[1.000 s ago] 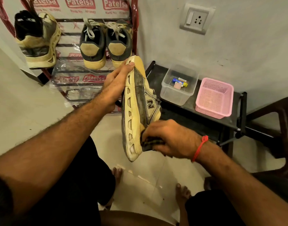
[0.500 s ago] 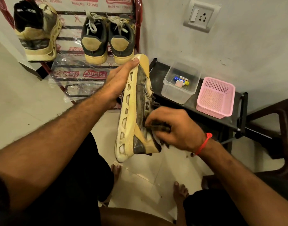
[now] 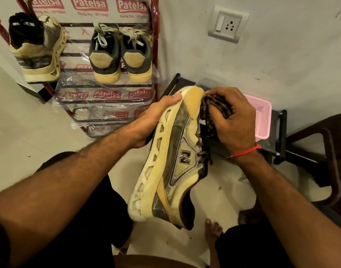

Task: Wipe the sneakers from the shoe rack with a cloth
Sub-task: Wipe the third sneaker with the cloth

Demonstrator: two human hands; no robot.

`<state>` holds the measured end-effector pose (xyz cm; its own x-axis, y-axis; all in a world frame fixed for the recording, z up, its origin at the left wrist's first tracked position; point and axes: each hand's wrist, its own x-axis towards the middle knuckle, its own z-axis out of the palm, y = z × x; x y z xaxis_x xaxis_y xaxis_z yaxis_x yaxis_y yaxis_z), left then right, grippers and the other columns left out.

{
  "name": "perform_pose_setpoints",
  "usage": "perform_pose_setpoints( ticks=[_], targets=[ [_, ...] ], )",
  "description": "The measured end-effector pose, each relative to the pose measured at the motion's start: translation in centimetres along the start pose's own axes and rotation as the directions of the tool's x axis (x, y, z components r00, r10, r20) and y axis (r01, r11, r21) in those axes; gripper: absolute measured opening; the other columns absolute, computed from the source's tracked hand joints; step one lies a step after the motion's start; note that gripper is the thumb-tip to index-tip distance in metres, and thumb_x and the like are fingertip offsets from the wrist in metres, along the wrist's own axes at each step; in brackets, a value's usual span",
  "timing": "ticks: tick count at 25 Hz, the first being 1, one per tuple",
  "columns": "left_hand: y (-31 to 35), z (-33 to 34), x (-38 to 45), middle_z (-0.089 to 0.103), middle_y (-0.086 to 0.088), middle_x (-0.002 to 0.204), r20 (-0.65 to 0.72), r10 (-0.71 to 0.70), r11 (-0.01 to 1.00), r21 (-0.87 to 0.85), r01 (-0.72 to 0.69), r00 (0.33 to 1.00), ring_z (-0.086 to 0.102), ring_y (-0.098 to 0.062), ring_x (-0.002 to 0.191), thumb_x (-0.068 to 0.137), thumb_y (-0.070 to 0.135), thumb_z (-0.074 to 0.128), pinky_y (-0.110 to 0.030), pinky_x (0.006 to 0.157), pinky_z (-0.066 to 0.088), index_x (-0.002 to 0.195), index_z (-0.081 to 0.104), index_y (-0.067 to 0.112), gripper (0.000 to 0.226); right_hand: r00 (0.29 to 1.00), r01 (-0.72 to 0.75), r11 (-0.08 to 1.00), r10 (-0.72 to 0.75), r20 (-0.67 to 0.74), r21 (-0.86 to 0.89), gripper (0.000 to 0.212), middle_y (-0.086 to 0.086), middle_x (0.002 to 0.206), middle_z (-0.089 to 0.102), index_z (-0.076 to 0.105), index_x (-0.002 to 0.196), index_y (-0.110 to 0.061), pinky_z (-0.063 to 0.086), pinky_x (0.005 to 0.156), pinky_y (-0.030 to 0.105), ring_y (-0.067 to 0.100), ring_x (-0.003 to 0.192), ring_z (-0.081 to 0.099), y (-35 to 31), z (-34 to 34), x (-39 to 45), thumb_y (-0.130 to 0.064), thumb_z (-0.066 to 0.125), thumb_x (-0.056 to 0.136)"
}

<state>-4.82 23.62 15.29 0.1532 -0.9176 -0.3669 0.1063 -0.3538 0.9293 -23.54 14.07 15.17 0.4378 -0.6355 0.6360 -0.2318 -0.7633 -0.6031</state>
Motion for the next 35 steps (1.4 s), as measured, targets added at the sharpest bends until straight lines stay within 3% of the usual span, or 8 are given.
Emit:
perform_pose_setpoints(
  ticks=[5, 10, 14, 18, 22, 28, 32, 35],
  targets=[
    [-0.1, 0.0, 0.1, 0.072, -0.007, 0.080, -0.022, 0.015, 0.991, -0.135, -0.018, 1.000, 0.067, -0.017, 0.069, 0.094, 0.060, 0.046, -0.027, 0.065, 0.056, 0.111, 0.069, 0.010, 0.058, 0.964, 0.129, 0.983, -0.155, 0.218, 0.128, 0.023, 0.009, 0.107, 0.069, 0.070, 0.108, -0.002, 0.052, 0.094, 0.035, 0.021, 0.104, 0.064, -2.8, -0.1, -1.5, -0.005, 0.070, 0.085],
    [0.0, -0.7, 0.0, 0.074, -0.014, 0.088, -0.002, 0.038, 0.923, -0.383, -0.036, 0.999, 0.068, -0.024, 0.078, 0.094, 0.055, 0.047, -0.033, 0.072, 0.058, 0.097, 0.081, 0.011, 0.055, 0.671, 0.375, 0.869, -0.494, 0.553, 0.322, 0.030, 0.014, 0.113, 0.066, 0.071, 0.110, -0.001, 0.053, 0.092, 0.040, 0.025, 0.107, 0.062, -4.7, -0.1, -2.6, -0.006, 0.078, 0.081],
    [-0.3, -0.6, 0.1, 0.073, -0.012, 0.084, 0.053, 0.051, 0.909, -0.417, -0.024, 0.997, 0.066, -0.022, 0.072, 0.094, 0.055, 0.048, -0.031, 0.068, 0.056, 0.098, 0.077, 0.009, 0.055, 0.593, 0.365, 0.850, -0.526, 0.609, 0.379, 0.033, 0.014, 0.119, 0.062, 0.070, 0.115, -0.004, 0.050, 0.096, 0.038, 0.024, 0.114, 0.058, -5.3, -0.4, -2.6, -0.007, 0.075, 0.083],
    [-0.5, -0.5, 0.3, 0.072, -0.012, 0.085, 0.080, 0.053, 0.934, -0.357, -0.021, 0.995, 0.065, -0.022, 0.075, 0.097, 0.056, 0.042, -0.032, 0.072, 0.055, 0.098, 0.078, 0.011, 0.058, 0.757, 0.356, 0.925, -0.369, 0.539, 0.134, 0.037, 0.010, 0.125, 0.060, 0.065, 0.122, -0.008, 0.051, 0.098, 0.045, 0.025, 0.119, 0.054, -3.2, -0.5, -2.0, -0.015, 0.062, 0.086],
    [-1.0, -0.2, 0.6, 0.073, -0.009, 0.079, 0.045, 0.013, 0.967, -0.255, -0.001, 0.999, 0.065, -0.021, 0.069, 0.087, 0.060, 0.053, -0.033, 0.070, 0.053, 0.090, 0.080, 0.014, 0.053, 0.977, 0.096, 0.988, -0.070, 0.201, -0.123, 0.029, 0.010, 0.112, 0.065, 0.069, 0.112, -0.006, 0.053, 0.089, 0.046, 0.026, 0.106, 0.061, -1.4, -1.1, -0.3, -0.006, 0.066, 0.083],
    [-0.6, 0.1, 0.1, 0.067, -0.008, 0.065, 0.146, -0.045, 0.969, -0.233, 0.078, 0.988, 0.062, -0.019, 0.057, 0.086, 0.058, 0.053, -0.025, 0.055, 0.051, 0.073, 0.076, 0.010, 0.055, 0.783, 0.449, 0.888, -0.443, 0.436, 0.095, 0.025, 0.017, 0.114, 0.064, 0.070, 0.111, 0.000, 0.054, 0.088, 0.043, 0.030, 0.105, 0.061, -5.3, 1.0, -3.2, -0.014, 0.065, 0.091],
    [-1.6, 0.0, 1.1, 0.071, -0.007, 0.074, 0.117, 0.039, 0.984, -0.180, -0.018, 0.992, 0.064, -0.018, 0.065, 0.089, 0.055, 0.058, -0.028, 0.063, 0.052, 0.086, 0.080, 0.020, 0.041, 0.985, 0.163, 0.975, -0.153, 0.073, -0.153, 0.029, 0.014, 0.109, 0.065, 0.070, 0.110, -0.003, 0.051, 0.090, 0.044, 0.029, 0.104, 0.060, -0.6, -0.7, 0.4, 0.000, 0.063, 0.082],
    [-1.7, 0.3, 1.9, 0.074, -0.006, 0.087, 0.109, 0.071, 0.978, -0.201, -0.048, 0.992, 0.065, -0.022, 0.085, 0.073, 0.056, 0.075, -0.036, 0.087, 0.050, 0.091, 0.083, 0.023, 0.039, 0.996, -0.042, 0.994, 0.033, -0.085, -0.097, 0.032, 0.011, 0.105, 0.065, 0.070, 0.106, -0.005, 0.051, 0.089, 0.038, 0.019, 0.101, 0.060, 0.1, -1.0, 0.5, 0.006, 0.063, 0.077]
  ],
)
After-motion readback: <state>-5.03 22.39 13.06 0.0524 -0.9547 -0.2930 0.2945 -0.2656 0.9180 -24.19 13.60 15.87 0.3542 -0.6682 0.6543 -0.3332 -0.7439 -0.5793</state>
